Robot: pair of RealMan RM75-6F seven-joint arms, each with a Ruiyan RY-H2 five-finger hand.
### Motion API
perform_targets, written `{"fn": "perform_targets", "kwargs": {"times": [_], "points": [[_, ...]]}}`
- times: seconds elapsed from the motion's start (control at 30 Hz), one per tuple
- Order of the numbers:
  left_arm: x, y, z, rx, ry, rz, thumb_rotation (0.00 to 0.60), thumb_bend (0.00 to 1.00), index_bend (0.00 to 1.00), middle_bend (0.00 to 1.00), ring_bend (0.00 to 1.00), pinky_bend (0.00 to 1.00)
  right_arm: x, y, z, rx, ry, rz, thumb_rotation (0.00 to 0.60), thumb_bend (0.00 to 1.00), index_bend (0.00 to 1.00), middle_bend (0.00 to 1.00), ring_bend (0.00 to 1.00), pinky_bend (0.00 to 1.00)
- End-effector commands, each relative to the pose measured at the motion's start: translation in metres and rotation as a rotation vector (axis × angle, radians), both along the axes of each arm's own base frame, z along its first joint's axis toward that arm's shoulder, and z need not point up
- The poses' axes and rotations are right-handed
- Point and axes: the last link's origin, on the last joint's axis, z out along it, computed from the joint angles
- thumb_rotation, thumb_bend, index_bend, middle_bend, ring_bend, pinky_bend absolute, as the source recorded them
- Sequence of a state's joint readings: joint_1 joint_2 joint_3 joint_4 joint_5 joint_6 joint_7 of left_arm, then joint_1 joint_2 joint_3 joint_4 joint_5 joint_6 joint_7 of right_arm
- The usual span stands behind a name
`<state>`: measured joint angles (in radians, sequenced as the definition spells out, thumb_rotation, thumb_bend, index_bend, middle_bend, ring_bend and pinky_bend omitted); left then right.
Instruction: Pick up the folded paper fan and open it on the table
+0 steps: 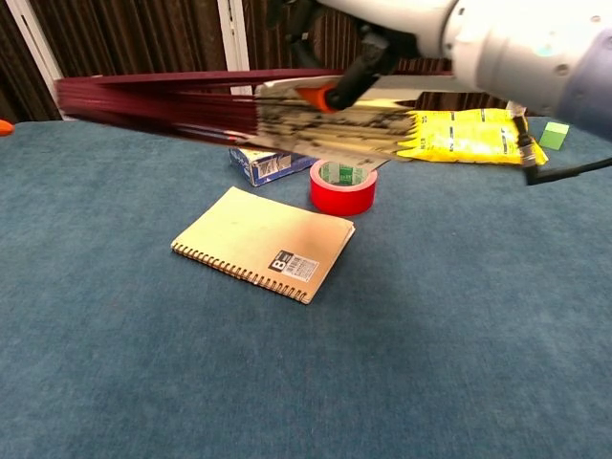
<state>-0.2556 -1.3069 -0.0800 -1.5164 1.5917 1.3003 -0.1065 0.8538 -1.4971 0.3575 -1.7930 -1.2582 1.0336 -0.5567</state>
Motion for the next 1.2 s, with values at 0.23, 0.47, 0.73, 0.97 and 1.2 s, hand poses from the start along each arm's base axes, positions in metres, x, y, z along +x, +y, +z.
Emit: {"fn": "perform_targets", "kwargs": {"times": [0.23, 0.47, 0.73, 0.97, 1.2], "points": [[0.025, 0.027, -0.033, -0.061, -0.240, -0.095, 0.600, 0.09, 0.06, 0.00, 0.00, 0.00, 0.013, 0.015, -0.018, 0.055, -0.014, 0.014, 0.600, 0.47, 0.79, 0.21, 0.24, 0.17], [0.044, 0.035, -0.060, -0.058, -0.443, -0.150, 0.600, 0.09, 0.13, 0.01, 0.00, 0.00, 0.015, 0.022, -0.028, 0.071, -0.013, 0.035, 0.600, 0.47, 0.79, 0.21, 0.24, 0.17], [0.051, 0.045, -0.092, -0.079, -0.461, -0.173, 0.600, 0.13, 0.19, 0.04, 0.00, 0.02, 0.018, 0.026, -0.023, 0.071, -0.037, 0.043, 0.600, 0.47, 0.79, 0.21, 0.24, 0.17], [0.060, 0.057, -0.114, -0.099, -0.534, -0.182, 0.600, 0.13, 0.23, 0.09, 0.00, 0.09, 0.021, 0.030, -0.015, 0.071, -0.043, 0.053, 0.600, 0.47, 0.79, 0.21, 0.24, 0.17], [0.081, 0.068, -0.125, -0.085, -0.655, -0.237, 0.600, 0.13, 0.25, 0.10, 0.00, 0.10, 0.019, 0.034, -0.009, 0.067, -0.034, 0.055, 0.600, 0.47, 0.79, 0.21, 0.24, 0.17]]}}
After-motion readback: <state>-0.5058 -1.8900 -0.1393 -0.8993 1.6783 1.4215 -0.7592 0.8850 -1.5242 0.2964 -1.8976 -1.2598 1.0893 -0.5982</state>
